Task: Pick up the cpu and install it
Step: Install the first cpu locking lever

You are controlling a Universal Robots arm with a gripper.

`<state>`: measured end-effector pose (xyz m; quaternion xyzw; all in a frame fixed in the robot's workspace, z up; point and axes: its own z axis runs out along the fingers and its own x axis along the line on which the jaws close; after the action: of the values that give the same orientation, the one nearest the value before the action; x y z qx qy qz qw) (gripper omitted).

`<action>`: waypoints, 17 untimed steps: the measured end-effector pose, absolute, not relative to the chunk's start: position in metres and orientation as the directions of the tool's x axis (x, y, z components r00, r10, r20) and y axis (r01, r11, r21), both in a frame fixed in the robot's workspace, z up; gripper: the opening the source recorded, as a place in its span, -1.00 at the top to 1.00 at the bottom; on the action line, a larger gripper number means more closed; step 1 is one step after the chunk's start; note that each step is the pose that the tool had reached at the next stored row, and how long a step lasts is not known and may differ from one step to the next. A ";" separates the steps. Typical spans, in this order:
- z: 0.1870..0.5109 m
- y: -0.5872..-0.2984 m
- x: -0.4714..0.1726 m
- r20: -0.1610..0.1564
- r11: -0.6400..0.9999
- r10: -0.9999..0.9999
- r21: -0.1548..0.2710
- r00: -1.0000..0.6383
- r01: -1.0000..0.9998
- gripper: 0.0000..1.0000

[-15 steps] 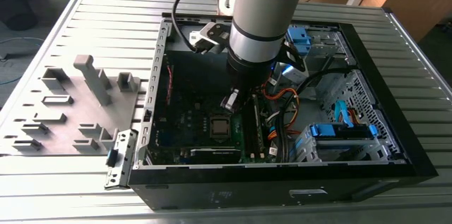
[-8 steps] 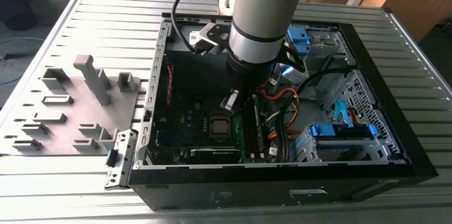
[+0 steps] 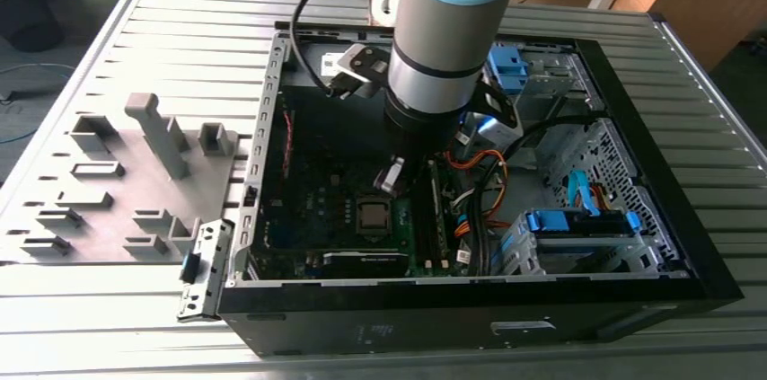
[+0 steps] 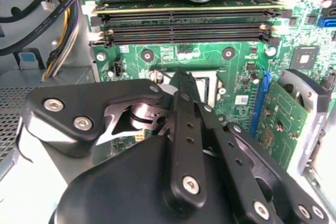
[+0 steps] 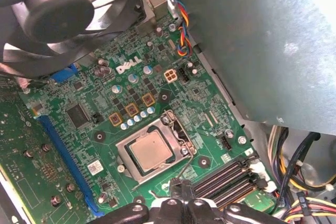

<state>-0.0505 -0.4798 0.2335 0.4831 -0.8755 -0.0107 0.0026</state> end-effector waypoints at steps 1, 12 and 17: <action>0.232 -0.480 -0.051 -0.006 0.533 -0.846 0.021 -0.533 -0.846 0.79; 0.228 -0.489 -0.051 -0.006 0.526 -0.850 0.021 -0.527 -0.850 0.79; 0.224 -0.494 -0.051 -0.006 0.523 -0.852 0.022 -0.523 -0.852 0.79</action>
<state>-0.0507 -0.4941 0.2241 0.4881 -0.8727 -0.0109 0.0029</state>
